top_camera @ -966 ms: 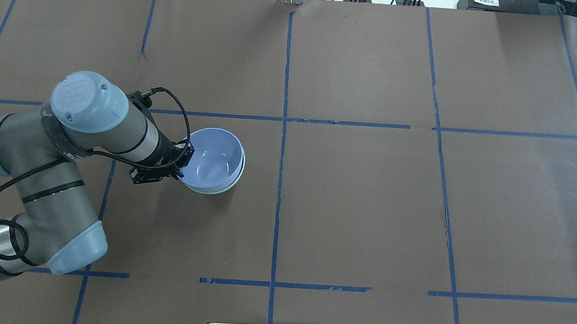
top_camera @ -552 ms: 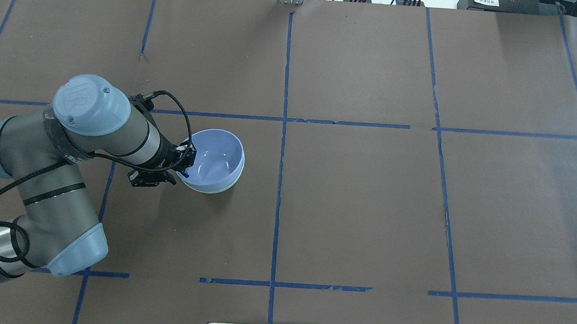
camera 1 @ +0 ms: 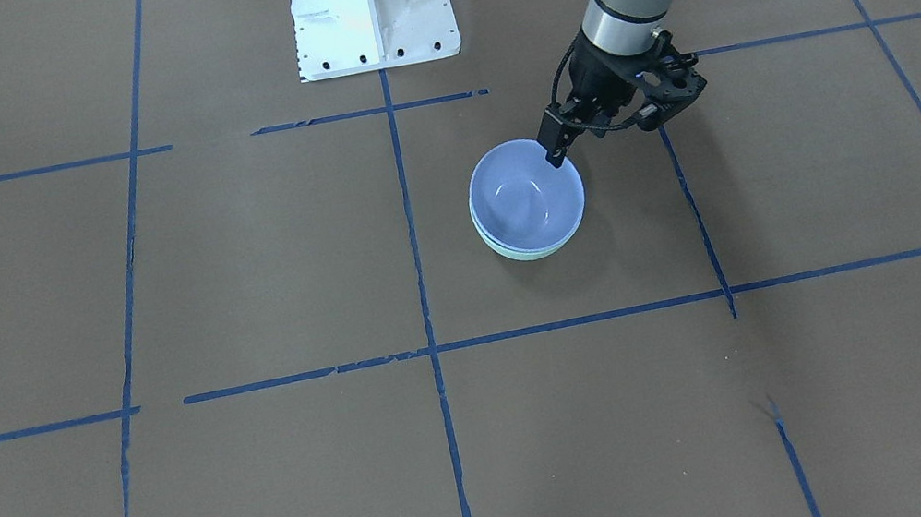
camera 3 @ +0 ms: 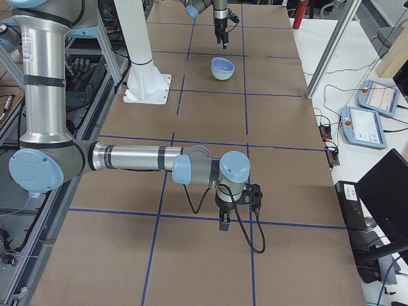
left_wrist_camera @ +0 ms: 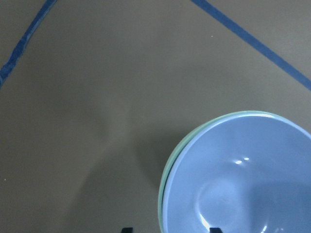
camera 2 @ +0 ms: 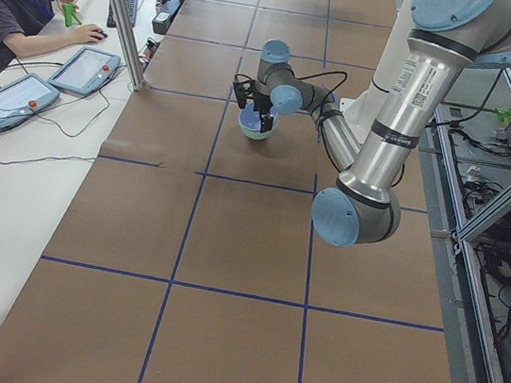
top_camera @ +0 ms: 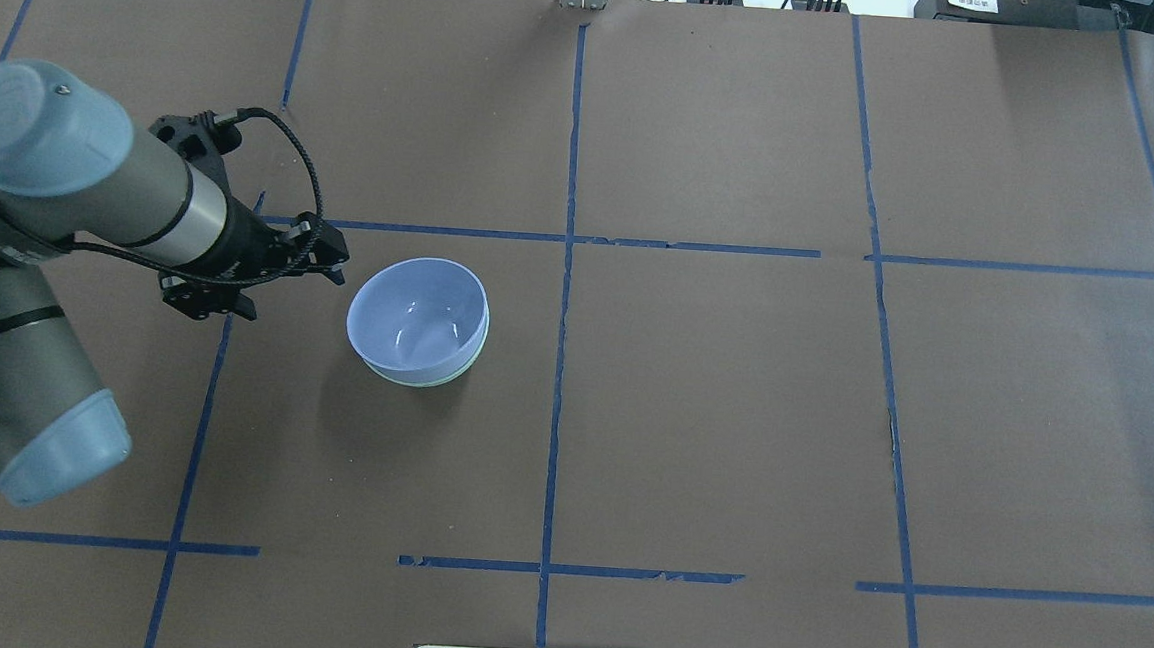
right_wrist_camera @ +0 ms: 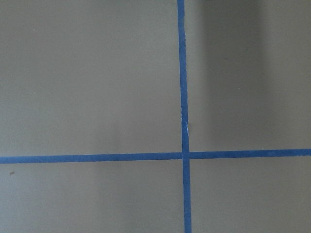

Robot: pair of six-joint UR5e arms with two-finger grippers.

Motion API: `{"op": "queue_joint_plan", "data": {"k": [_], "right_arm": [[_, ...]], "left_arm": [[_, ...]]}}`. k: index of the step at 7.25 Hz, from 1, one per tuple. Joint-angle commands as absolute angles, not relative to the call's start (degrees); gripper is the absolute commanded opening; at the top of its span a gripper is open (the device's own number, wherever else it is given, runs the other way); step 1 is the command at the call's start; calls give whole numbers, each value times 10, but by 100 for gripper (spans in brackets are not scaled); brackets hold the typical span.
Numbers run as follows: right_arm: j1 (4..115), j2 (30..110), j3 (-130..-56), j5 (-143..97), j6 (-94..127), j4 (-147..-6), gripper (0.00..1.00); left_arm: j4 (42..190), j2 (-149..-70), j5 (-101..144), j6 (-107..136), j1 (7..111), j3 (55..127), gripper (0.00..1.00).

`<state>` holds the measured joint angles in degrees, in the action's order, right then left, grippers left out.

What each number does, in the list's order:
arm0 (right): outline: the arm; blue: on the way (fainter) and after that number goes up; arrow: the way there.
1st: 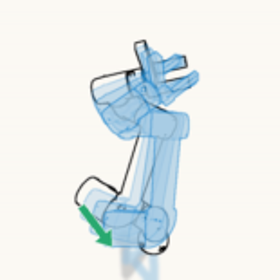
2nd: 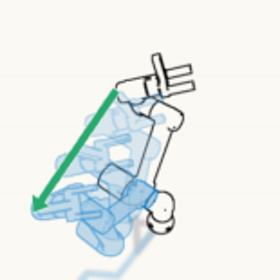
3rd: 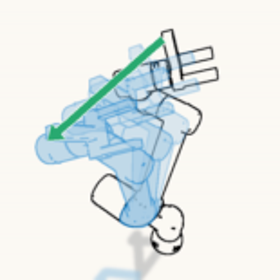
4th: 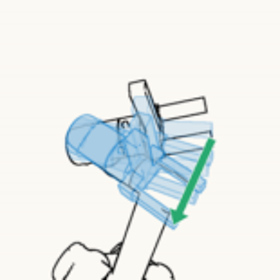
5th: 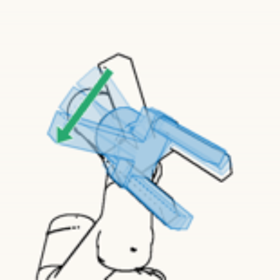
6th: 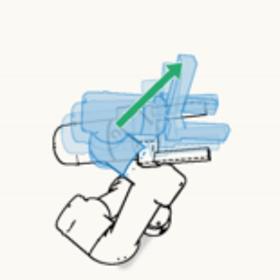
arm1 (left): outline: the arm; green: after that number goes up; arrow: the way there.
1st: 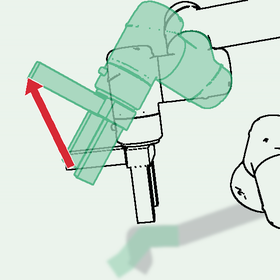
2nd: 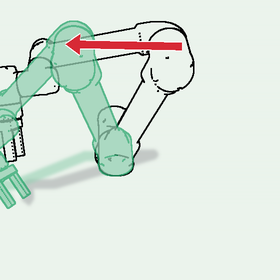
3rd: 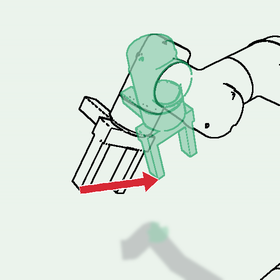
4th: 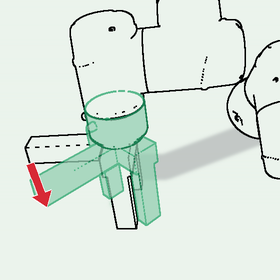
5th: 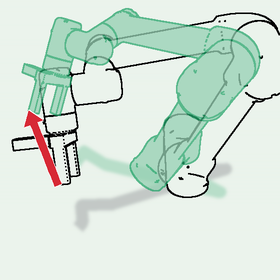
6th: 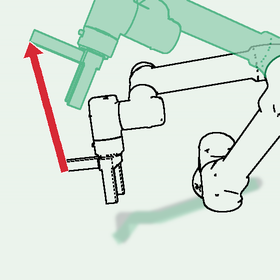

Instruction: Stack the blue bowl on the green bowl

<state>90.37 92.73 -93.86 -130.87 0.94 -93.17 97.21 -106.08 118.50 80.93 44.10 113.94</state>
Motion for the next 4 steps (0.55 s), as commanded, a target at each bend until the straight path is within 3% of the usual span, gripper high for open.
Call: {"op": "queue_joint_plan", "data": {"k": [1, 4], "right_arm": [[904, 927, -939, -1309, 10, -932, 100], [904, 927, -939, -1309, 10, -932, 100]], "left_arm": [[973, -966, 1232, 548, 571, 1147, 100], [969, -827, 1281, 173, 725, 1136, 100]]}}
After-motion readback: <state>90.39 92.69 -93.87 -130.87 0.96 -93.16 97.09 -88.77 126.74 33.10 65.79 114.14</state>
